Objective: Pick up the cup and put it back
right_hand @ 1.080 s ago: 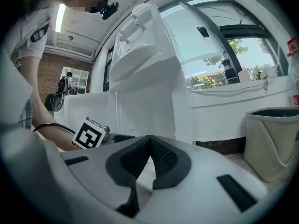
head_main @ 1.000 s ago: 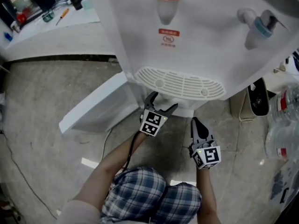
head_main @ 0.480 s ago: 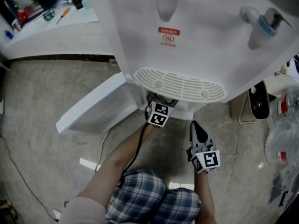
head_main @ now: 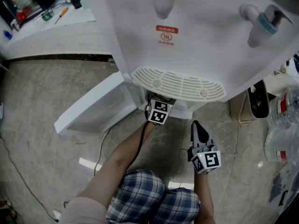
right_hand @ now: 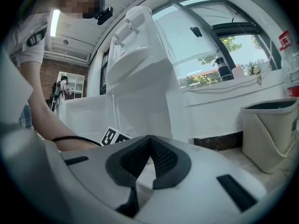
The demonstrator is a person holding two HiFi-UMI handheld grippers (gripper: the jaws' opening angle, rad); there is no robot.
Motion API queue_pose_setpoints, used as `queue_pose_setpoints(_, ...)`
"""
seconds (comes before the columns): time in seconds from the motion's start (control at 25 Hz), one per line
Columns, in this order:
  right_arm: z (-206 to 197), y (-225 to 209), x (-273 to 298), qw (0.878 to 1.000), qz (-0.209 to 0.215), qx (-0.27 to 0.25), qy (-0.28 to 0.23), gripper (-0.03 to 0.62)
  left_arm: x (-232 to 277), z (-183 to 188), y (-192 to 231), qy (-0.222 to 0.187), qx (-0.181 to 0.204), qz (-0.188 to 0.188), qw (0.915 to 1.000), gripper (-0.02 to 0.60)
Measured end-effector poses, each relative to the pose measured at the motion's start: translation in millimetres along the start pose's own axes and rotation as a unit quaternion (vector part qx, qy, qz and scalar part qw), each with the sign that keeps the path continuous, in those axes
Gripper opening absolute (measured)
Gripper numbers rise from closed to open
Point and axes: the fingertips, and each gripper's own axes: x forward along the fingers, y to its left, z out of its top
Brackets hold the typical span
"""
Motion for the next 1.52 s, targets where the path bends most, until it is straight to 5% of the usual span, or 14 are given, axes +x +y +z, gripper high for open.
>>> queue_pose_setpoints(0.28, -1, 3, -1, 1.000, 0.000, -0.001, 0.002, 0.017, -8, 4, -4, 0.007, -0.001, -0.015, 0.9999, 0.417)
queue_pose_setpoints(0.84, -9, 7, 8, 1.000, 0.005, -0.009, 0.008, 0.017, -140, 46, -54, -0.058, 0.073, -0.149, 0.9844, 0.417)
queue_pose_setpoints(1.16, -7, 12, 13, 1.000, 0.013, -0.021, 0.004, 0.017, -206, 52, -53, -0.070, 0.081, -0.172, 0.9792, 0.417)
queue_pose_setpoints(1.52, -6, 11, 11, 1.000, 0.010, -0.019, 0.005, 0.017, -197, 57, -59, -0.084, 0.070, -0.163, 0.9805, 0.417)
